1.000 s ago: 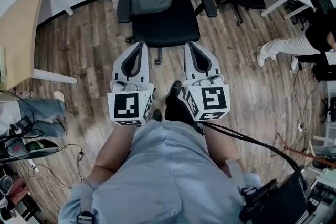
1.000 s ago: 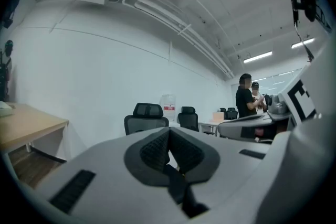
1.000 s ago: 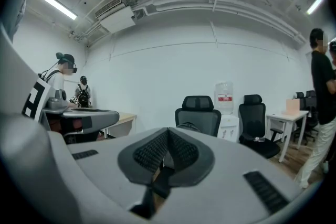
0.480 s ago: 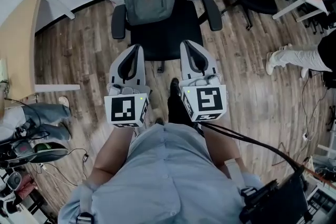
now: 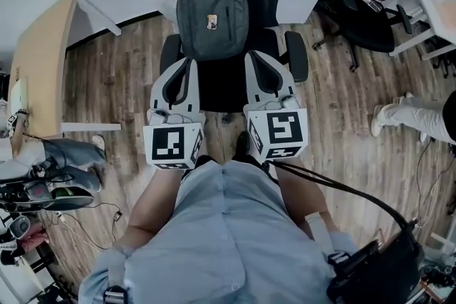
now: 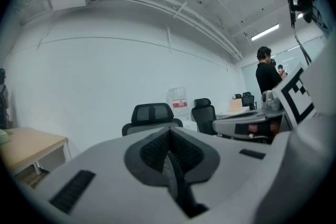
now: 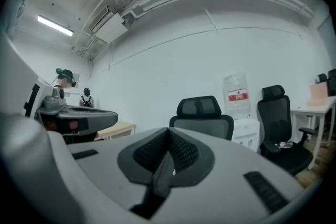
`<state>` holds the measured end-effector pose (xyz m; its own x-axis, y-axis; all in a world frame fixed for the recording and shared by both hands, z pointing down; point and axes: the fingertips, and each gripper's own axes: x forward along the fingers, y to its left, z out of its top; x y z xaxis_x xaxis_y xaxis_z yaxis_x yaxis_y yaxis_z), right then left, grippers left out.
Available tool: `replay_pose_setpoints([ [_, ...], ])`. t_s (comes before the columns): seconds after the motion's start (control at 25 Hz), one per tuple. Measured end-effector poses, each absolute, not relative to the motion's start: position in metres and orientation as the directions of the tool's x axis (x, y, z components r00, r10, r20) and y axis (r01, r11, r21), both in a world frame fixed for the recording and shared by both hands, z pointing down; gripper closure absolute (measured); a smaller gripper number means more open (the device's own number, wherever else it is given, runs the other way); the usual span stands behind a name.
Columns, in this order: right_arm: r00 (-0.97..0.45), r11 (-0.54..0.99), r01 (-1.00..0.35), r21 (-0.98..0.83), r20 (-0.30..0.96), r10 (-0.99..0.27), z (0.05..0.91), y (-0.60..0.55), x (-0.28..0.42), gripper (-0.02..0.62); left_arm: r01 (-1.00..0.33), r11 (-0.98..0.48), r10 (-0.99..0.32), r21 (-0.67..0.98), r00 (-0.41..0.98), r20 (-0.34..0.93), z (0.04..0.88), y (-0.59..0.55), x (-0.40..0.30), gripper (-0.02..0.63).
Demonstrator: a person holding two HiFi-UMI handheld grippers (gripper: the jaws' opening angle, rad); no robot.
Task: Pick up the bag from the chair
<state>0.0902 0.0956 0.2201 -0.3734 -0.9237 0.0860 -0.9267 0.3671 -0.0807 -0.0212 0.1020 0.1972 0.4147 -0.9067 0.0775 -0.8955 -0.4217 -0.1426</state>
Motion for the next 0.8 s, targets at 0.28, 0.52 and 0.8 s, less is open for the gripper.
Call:
replay_pose_setpoints([
  [0.28,-0.401,0.399,-0.915,-0.062,0.041,-0.915,0.208,0.066,0.091,0.595,-0.916,-0.368,-0.930,-0.161,0.365,0.047,0.191,0.084,-0.029,0.605],
  [0.52,-0.412,0.410,-0.911,-0.039,0.046,-0.910,0.210,0.031,0.082,0.594,-0.933,-0.333,-0.943,-0.134,0.331,0.036,0.196,0.053,-0.045,0.604],
  [0.8,-0.381,0.380,-0.924,-0.027,0.089,-0.920,0.225,-0.026,0.073,0.594,-0.927,-0.361,-0.932,-0.099,0.356,0.069,0.216,-0.011,-0.056,0.604],
])
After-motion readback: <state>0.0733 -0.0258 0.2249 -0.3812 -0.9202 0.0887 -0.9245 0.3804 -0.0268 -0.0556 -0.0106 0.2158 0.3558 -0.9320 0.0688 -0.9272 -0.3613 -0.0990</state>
